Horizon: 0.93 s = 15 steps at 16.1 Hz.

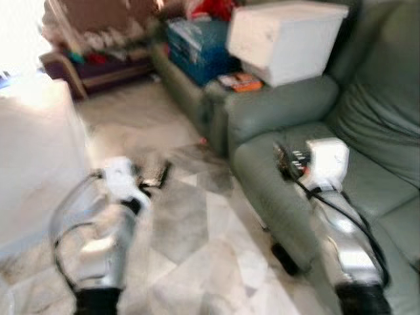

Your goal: Picking trash to rubbish bin

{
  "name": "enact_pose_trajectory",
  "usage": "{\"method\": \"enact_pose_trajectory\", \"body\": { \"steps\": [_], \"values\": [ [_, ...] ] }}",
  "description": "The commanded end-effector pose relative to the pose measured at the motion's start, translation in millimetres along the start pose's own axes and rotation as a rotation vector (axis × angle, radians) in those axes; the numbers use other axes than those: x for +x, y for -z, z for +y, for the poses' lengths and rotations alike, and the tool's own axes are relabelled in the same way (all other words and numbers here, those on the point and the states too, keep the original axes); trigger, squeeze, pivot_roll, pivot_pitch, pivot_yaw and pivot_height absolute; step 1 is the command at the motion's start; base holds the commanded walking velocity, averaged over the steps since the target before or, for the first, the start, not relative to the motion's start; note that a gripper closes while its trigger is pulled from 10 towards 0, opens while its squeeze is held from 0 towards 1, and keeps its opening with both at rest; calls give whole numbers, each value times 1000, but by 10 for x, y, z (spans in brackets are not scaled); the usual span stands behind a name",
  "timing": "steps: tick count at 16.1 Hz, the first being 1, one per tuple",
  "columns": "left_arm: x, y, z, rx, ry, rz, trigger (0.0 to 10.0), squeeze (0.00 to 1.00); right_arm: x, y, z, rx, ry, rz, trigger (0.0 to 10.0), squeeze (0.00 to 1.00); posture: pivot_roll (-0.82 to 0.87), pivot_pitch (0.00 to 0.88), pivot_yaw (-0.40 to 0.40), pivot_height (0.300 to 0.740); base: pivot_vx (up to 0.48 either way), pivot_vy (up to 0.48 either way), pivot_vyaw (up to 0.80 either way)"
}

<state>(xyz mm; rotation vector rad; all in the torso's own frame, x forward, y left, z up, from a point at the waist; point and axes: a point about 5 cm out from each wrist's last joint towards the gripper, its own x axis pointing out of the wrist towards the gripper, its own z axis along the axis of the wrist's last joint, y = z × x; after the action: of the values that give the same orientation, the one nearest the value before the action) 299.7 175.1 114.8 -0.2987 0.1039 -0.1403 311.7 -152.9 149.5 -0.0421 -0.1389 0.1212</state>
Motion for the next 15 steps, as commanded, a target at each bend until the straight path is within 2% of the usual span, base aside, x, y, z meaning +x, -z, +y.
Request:
{"method": "enact_pose_trajectory", "body": {
  "steps": [1, 5, 13, 15],
  "values": [
    [56, 1, -176, -18, 56, -4, 10000, 0, -97, 78, -177, -21, 59, 32, 10000, 0, -45, 16, 23, 740, 382, 262, 0],
    [61, 9, -207, -40, 65, -4, 10000, 0, -102, 84, -182, -20, 61, 34, 10000, 0, -46, 15, 25, 740, 0, 0, 0],
    [90, 53, -157, -51, 20, 37, 10000, 0, -78, 91, -192, -21, 79, 48, 10000, 0, -46, 14, 27, 740, 0, 0, 0],
    [105, 47, -92, -37, -8, 40, 10000, 0, -84, 115, -199, -13, 82, 60, 10000, 0, -44, 15, 27, 740, 0, 0, -800]
  ]
}}
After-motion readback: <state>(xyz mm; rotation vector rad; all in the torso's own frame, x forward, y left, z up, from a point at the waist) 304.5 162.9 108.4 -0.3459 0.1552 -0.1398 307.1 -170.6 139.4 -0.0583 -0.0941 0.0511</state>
